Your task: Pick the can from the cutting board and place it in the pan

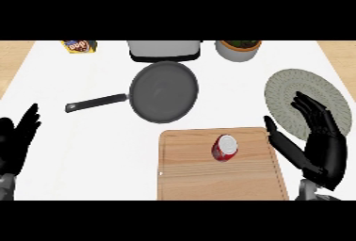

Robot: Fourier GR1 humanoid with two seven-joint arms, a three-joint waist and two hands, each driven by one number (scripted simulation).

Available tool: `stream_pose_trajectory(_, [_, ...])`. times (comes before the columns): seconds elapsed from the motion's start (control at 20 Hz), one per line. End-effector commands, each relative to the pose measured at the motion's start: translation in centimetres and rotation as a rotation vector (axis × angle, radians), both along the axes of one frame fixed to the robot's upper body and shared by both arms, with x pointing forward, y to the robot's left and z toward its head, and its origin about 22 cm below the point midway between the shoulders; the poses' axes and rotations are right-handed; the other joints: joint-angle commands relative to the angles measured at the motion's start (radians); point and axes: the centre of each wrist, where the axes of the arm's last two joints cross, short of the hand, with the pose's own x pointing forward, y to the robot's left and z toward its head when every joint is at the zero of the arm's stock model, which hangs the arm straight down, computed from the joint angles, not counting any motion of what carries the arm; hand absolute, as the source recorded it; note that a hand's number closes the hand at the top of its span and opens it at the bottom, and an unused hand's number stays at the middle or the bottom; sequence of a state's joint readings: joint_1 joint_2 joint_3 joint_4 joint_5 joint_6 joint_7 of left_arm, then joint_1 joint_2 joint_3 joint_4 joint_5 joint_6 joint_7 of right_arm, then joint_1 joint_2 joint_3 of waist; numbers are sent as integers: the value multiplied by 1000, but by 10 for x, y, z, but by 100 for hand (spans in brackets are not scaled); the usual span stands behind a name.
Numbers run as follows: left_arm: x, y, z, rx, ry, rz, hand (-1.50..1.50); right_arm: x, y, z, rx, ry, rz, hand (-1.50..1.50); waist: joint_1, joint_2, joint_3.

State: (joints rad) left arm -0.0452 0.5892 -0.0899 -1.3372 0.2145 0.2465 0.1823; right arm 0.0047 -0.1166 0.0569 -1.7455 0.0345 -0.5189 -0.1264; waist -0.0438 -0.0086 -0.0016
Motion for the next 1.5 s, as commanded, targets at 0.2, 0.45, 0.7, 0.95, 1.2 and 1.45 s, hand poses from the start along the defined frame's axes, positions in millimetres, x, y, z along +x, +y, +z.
stream_pose_trajectory(0.2, [18,-17,-6,2,4,-7,0,-60,49,19,-174,9,-43,-150,29,7,-1])
stream_pose_trajectory(0.45, [15,-2,4,8,-4,-8,0,-70,21,37,-396,275,-48,-150,34,8,-7])
stream_pose_trajectory(0.7, [19,-21,2,24,-8,-22,0,-57,18,50,-623,555,4,-150,66,13,-9])
stream_pose_trajectory(0.95, [19,-26,-4,10,8,-42,0,-44,37,79,-783,773,24,-150,83,12,-7])
stream_pose_trajectory(1.2, [23,-24,0,7,3,-46,0,-23,79,97,-879,955,71,-150,78,10,-3])
stream_pose_trajectory(1.45, [27,-24,-4,19,1,-23,0,-5,119,78,-895,1061,144,-150,62,10,0])
